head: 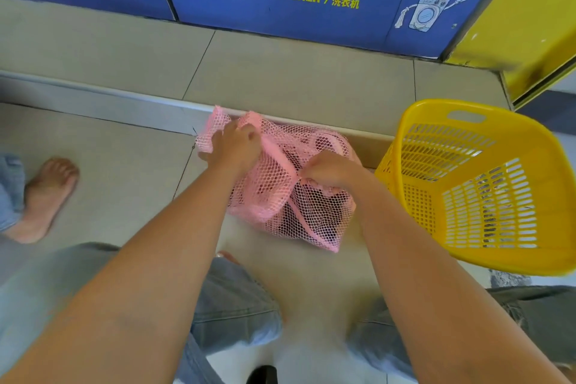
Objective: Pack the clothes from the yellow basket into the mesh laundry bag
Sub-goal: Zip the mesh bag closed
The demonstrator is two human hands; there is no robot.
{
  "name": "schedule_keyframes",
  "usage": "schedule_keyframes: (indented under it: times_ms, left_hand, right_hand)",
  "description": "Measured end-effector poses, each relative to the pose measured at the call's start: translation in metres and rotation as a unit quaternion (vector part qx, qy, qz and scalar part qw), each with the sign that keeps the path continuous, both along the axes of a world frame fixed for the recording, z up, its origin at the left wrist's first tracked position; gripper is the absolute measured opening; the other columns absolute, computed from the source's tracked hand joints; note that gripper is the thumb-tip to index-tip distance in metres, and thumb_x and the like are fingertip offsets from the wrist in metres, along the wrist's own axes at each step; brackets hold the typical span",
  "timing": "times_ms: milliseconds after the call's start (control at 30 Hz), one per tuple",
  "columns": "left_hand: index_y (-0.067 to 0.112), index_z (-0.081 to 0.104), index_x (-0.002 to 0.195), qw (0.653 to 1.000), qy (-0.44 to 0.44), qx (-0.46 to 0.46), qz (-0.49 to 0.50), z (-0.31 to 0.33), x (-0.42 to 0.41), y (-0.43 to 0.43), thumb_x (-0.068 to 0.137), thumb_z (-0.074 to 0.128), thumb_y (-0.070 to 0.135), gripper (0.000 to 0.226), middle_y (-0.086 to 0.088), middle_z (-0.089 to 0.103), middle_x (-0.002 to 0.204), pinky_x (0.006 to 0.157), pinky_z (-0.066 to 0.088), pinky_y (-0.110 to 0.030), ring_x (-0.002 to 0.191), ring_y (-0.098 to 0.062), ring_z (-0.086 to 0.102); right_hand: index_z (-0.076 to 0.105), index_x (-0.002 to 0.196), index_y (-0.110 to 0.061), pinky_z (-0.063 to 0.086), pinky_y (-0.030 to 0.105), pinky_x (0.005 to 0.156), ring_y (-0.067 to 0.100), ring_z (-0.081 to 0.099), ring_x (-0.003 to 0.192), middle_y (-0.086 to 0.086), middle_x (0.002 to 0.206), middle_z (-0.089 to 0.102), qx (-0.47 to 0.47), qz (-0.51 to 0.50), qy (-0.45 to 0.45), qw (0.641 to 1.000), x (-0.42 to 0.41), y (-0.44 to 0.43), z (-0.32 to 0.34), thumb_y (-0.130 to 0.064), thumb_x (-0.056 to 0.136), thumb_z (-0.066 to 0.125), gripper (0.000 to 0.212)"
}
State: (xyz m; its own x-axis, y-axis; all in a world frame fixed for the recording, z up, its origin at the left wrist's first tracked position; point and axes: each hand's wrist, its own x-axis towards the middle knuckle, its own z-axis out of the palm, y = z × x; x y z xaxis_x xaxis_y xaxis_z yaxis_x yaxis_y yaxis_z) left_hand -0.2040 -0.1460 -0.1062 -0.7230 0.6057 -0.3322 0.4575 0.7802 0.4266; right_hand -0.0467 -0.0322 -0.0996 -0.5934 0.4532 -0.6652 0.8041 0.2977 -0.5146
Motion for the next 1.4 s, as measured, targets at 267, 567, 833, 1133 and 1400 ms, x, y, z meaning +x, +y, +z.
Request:
schedule_keyframes:
  times_ms: [267, 567, 833, 1133, 1400]
  left_hand:
    - [0.016, -0.002, 0.161, 0.984, -0.105, -0.051, 0.137, -0.066, 0.008, 0.002, 0.079, 0.051, 0.083, 0.118, -0.013, -0.008, 0.171, 0.121, 0.008, -0.07, 0.156, -0.044, -0.001]
    - [0.028, -0.018, 0.159, 0.977, -0.108, -0.085, 0.164, -0.127, -0.039, 0.006, 0.079, 0.055, 0.08, 0.12, -0.026, -0.013, 0.167, 0.122, -0.008, -0.064, 0.153, -0.045, -0.019]
    - [0.036, 0.021, 0.158, 0.901, -0.362, 0.047, 0.234, -0.164, -0.07, -0.014, 0.053, 0.082, 0.077, 0.128, -0.011, 0.042, 0.157, 0.112, 0.039, -0.065, 0.141, -0.041, 0.044]
    - [0.025, 0.065, 0.13, 0.839, -0.438, 0.201, 0.252, -0.159, -0.059, -0.017, 0.078, 0.085, 0.032, 0.056, -0.003, 0.078, 0.111, 0.084, 0.061, -0.043, 0.099, -0.027, 0.076]
    - [0.025, 0.068, 0.126, 0.826, -0.449, 0.275, 0.2, -0.081, -0.039, -0.023, 0.082, 0.081, 0.037, 0.048, -0.001, 0.08, 0.107, 0.083, 0.06, -0.039, 0.095, -0.022, 0.078]
  right_hand:
    - [0.024, 0.15, -0.018, 0.033, 0.049, 0.11, 0.036, 0.033, 0.14, 0.014, 0.153, 0.032, 0.178, -0.257, -0.017, 0.95, -0.002, 0.023, -0.071, -0.07, 0.076, 0.062, 0.098]
    - [-0.009, 0.151, -0.035, 0.017, 0.056, 0.117, 0.038, 0.008, 0.149, 0.01, 0.163, 0.006, 0.104, -0.294, -0.044, 0.949, 0.014, 0.029, -0.151, -0.098, 0.054, 0.041, 0.126]
    - [0.019, 0.151, -0.037, 0.04, 0.051, 0.109, 0.027, 0.05, 0.129, 0.001, 0.144, 0.049, -0.049, -0.365, 0.103, 0.924, 0.004, 0.042, -0.177, -0.083, 0.054, 0.068, 0.118]
    - [0.041, 0.138, -0.037, 0.053, 0.044, 0.087, 0.019, 0.06, 0.108, -0.006, 0.129, 0.06, -0.116, -0.43, 0.182, 0.877, 0.0, 0.03, -0.162, -0.047, 0.07, 0.082, 0.08]
    - [0.037, 0.14, -0.037, 0.052, 0.02, 0.054, 0.005, 0.063, 0.084, -0.013, 0.107, 0.062, -0.119, -0.428, 0.258, 0.858, 0.003, 0.02, -0.08, -0.038, 0.079, 0.077, 0.073]
